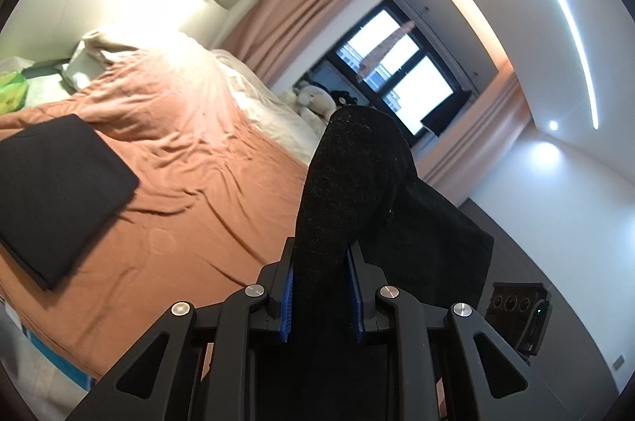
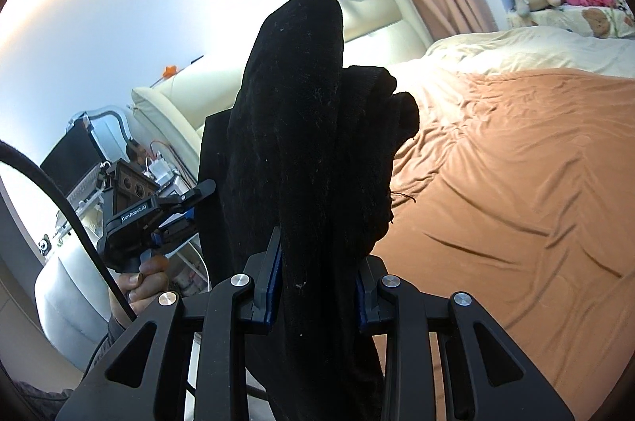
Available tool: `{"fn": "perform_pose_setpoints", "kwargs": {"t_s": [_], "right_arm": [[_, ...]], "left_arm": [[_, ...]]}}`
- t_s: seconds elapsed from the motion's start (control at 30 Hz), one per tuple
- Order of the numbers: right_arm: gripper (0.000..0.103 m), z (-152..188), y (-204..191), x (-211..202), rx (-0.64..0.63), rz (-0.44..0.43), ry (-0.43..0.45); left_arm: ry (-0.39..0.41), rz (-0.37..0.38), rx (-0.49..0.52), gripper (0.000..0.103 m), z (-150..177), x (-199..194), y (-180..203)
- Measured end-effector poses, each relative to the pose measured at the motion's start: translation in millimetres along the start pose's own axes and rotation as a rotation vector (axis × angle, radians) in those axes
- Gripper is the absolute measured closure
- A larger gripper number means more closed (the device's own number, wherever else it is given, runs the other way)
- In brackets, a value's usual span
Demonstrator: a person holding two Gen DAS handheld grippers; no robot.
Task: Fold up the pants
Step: 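Lift the gripped trouser stack with both tools and carry it toward the headboard, then lower the stack onto the sheet beside the tissue box and open both tools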
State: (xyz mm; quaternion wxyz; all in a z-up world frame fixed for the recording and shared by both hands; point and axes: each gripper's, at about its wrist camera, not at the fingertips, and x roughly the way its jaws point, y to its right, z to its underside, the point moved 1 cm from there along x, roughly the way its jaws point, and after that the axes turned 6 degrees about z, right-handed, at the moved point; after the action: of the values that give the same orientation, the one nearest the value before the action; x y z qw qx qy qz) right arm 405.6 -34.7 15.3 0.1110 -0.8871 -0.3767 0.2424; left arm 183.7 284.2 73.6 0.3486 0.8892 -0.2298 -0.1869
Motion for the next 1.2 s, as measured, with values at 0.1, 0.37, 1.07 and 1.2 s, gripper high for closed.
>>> {"fn": "perform_pose_setpoints", "kwargs": {"t_s": [0.1,0.37,1.07,1.2], "right_arm": [[0.077,-6.2,-5.2,23.1,-0.014,-0.013,-0.018],[0.077,-18.8,-23.6,88.8,-0.05,-0.059,-0.064],[0.077,-23.9,-71.6,230.9,-0.103,-0.152,-0.177],[0.077,-24.8,-81.5,244.8,-0.083,-0.19,-0.194]], "left_arm": [[0.016,-0.019,-0.015,0.08,-13.1,-10.2,-23.9],[0.061,-0.08,-0.016,0.08,-45.1,-42.1,-76.6],[0.091,-0.326,0.055,0.08,-129.0,-87.3,-180.8],[0.092,-0.38,0.076,0.08,-147.1,-95.7,-185.9]]}}
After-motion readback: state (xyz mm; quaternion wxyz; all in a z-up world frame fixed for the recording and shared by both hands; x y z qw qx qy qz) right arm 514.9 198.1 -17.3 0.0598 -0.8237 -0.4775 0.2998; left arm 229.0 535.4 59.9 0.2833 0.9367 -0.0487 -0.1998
